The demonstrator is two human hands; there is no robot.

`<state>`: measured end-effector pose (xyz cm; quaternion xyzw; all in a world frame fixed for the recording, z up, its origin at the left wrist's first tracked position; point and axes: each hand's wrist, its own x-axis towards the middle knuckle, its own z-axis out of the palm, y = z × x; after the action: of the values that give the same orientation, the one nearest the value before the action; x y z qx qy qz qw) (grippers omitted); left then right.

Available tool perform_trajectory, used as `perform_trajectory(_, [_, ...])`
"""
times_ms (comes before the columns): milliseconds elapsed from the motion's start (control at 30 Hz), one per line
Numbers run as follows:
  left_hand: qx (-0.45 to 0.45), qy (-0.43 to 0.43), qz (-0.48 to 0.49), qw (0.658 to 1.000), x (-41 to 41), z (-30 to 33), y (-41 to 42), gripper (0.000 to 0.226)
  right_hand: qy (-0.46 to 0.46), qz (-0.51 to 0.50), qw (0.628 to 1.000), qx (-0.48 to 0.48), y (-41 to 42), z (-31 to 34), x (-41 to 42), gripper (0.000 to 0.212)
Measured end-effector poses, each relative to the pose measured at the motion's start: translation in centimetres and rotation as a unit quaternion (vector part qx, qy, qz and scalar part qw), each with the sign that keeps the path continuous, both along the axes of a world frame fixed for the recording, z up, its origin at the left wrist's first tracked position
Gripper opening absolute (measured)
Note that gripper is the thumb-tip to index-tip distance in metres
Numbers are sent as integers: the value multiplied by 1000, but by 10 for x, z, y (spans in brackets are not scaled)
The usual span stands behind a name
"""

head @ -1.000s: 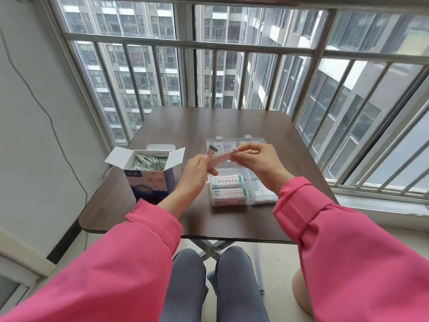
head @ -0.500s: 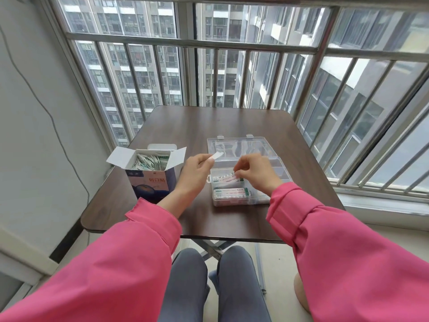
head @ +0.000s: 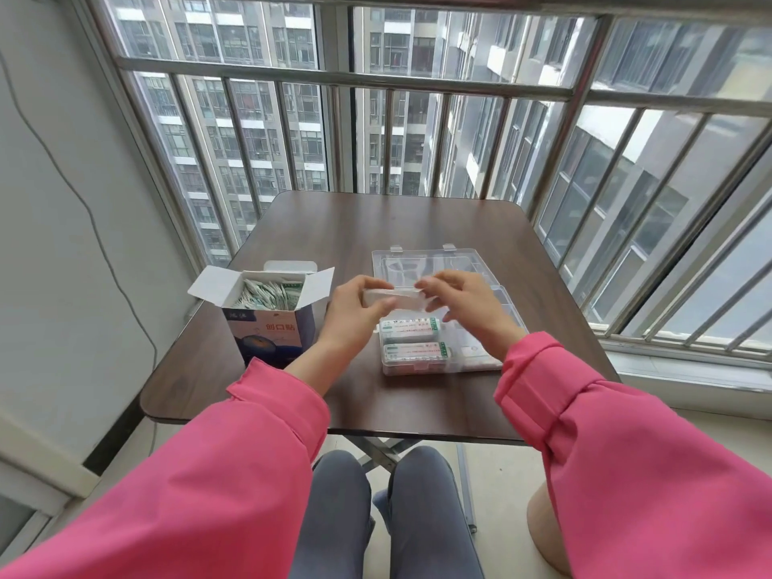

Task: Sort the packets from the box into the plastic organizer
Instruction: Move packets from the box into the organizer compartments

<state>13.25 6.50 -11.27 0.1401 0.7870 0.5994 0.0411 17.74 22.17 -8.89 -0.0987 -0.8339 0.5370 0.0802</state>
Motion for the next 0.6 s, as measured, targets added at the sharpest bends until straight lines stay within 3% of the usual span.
perform_trajectory(67, [20,-1,-9,1000,2,3,2,20,-32,2,988,-151,-2,6,1,27])
perform_trajectory(100, [33,-1,-19,999,4,4,3,21,-50,-2,983,-178,-2,7,2,29])
perform_trajectory(200, [48,0,-48,998,7,8,7,21,-97,5,976,-192,-1,8,4,24])
perform_trajectory(300, [30,3,-62,998,5,5,10,16,-72,16,975,-211,3,5,3,6])
perform_trajectory(433, [-26,-4,-62,998,3,-1,6,8,-33,-26,996,-78,9,0,1,16])
perform_trajectory(600, [-148,68,-29,986,-3,0,6,15,-37,-33,994,99,4,-12,-8,12])
